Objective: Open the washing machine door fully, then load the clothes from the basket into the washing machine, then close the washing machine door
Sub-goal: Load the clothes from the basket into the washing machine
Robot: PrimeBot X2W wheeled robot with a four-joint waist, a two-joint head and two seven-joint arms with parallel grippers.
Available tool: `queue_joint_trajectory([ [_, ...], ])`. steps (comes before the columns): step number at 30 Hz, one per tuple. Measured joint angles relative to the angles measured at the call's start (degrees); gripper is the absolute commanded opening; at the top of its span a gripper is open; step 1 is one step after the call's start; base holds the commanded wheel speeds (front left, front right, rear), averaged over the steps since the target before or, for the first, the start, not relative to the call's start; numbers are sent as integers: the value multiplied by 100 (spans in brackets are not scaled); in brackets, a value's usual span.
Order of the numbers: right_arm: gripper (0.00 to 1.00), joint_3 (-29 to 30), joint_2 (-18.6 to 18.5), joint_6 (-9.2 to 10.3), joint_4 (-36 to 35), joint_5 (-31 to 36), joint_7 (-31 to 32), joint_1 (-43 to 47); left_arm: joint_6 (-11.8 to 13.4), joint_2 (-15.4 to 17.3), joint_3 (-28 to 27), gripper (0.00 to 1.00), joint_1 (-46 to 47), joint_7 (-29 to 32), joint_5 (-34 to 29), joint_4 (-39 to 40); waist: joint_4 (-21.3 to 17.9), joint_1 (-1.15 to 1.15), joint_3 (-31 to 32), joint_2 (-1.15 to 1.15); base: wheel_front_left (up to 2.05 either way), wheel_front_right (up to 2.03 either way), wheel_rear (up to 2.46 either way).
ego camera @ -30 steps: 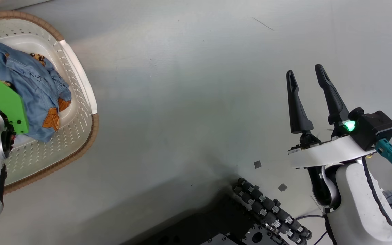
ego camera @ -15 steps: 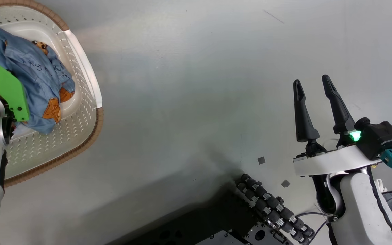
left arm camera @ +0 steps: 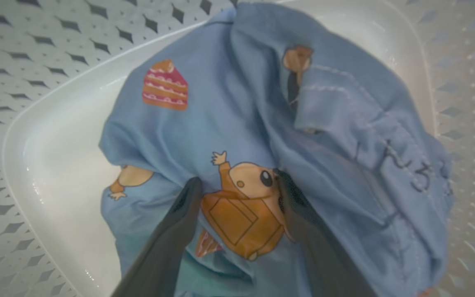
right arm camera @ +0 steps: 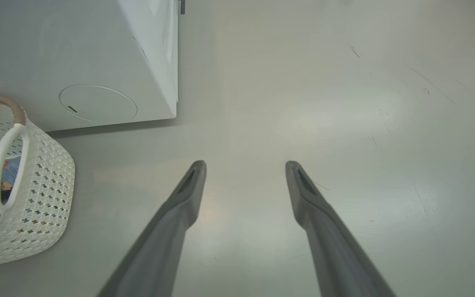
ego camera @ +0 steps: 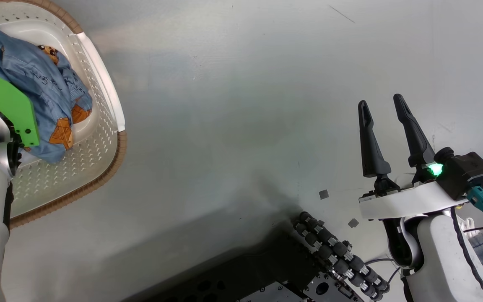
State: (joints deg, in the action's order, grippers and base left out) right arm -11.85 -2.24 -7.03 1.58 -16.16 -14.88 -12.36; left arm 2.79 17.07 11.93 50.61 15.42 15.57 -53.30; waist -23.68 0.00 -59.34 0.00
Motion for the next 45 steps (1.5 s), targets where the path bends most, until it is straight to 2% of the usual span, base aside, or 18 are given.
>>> queue_joint_trajectory([
  [3,100,4,-1,0,-16,1,0,0,0,0,7,40,21,-119,-13,-53,14,0,-18,0,23,23,23],
  [5,100,14,-3,0,-20,2,0,0,0,0,25,8,48,-207,-24,-99,22,0,-27,0,15,15,15],
  [6,100,16,-3,0,-21,3,0,0,0,0,38,0,64,-244,-43,-124,26,0,-32,0,6,6,6],
  [15,100,-171,8,0,1,1,0,-116,-20,18,-154,0,125,-688,20,-291,0,0,0,0,0,0,0],
  [26,100,-381,11,0,142,-86,0,-696,-26,14,-561,0,-161,-1441,434,-347,-128,0,265,0,0,0,0],
  [34,100,44,8,0,283,-79,-1,-829,-232,-538,-599,0,-644,-2095,583,-353,-23,0,651,0,0,0,0],
  [45,100,407,-152,0,419,48,-1,-789,-456,-1169,-458,0,-1198,-2767,722,-375,424,0,1404,0,0,0,0],
])
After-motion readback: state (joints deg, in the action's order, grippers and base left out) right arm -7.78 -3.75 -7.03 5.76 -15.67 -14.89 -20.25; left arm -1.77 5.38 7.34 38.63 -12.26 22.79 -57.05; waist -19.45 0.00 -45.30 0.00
